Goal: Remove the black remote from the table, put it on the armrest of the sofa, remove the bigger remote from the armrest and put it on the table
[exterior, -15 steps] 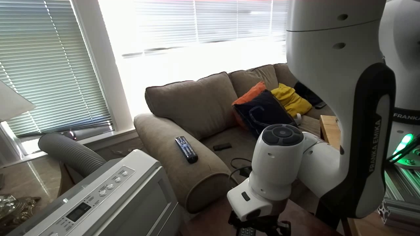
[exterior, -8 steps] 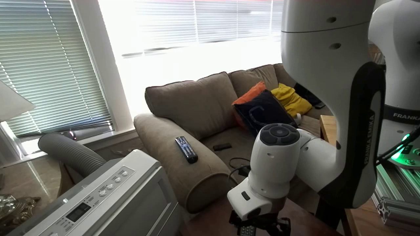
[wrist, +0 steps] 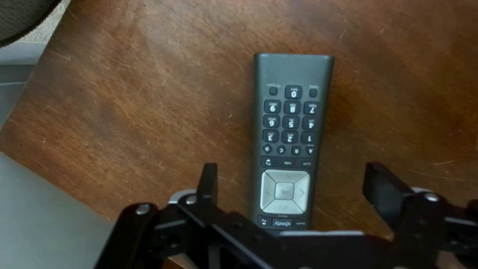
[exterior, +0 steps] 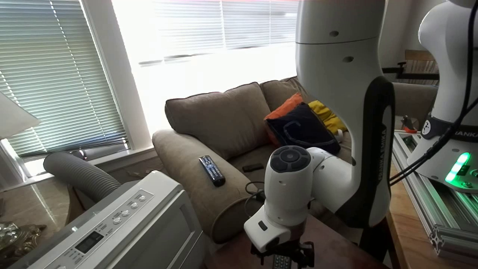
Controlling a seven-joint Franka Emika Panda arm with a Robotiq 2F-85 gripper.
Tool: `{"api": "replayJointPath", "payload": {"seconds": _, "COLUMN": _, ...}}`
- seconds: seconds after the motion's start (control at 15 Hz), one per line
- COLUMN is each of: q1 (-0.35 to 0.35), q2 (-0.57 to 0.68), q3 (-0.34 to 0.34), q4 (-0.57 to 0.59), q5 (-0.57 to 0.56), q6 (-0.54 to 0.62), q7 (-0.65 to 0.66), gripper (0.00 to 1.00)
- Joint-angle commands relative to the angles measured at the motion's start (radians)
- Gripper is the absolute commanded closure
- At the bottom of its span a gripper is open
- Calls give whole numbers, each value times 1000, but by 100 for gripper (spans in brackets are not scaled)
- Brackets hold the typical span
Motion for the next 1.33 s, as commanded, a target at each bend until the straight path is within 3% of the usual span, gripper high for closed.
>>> {"api": "replayJointPath", "payload": {"seconds": 0.0, "q1": 32, "q2": 54, "q3": -16, "q4": 48, "q5": -50, "q6": -14, "q7": 81, "gripper": 0}}
{"api": "replayJointPath", "payload": {"seconds": 0.4, "q1": 63, "q2": 108, "q3": -18, "q4": 67, "q5": -52, "q6": 23, "q7": 154, "gripper": 0}}
{"api": "replayJointPath", "payload": {"seconds": 0.47, "q1": 65, "q2": 118, "q3": -18, "q4": 81, "q5": -52, "q6": 23, "q7": 163, "gripper": 6}}
{"api": "replayJointPath", "payload": {"seconds": 0.53, "q1": 67, "q2": 127, "q3": -18, "q4": 96, "q5": -52, "q6": 21, "q7": 173, "gripper": 28}}
{"api": "replayJointPath", "payload": {"seconds": 0.67, "q1": 69, "q2": 140, "q3": -21, "q4": 123, "q5": -55, "q6": 17, "q7": 189, "gripper": 32}}
{"api": "replayJointPath", "payload": {"seconds": 1.0, "q1": 67, "q2": 157, "q3": -23, "q4": 163, "q5": -68, "q6": 18, "q7": 214, "gripper": 68}}
{"api": "replayJointPath", "payload": {"seconds": 1.27, "q1": 67, "q2": 142, "q3": -30, "q4": 161, "q5": -79, "q6": 7, "q7": 232, "gripper": 72}}
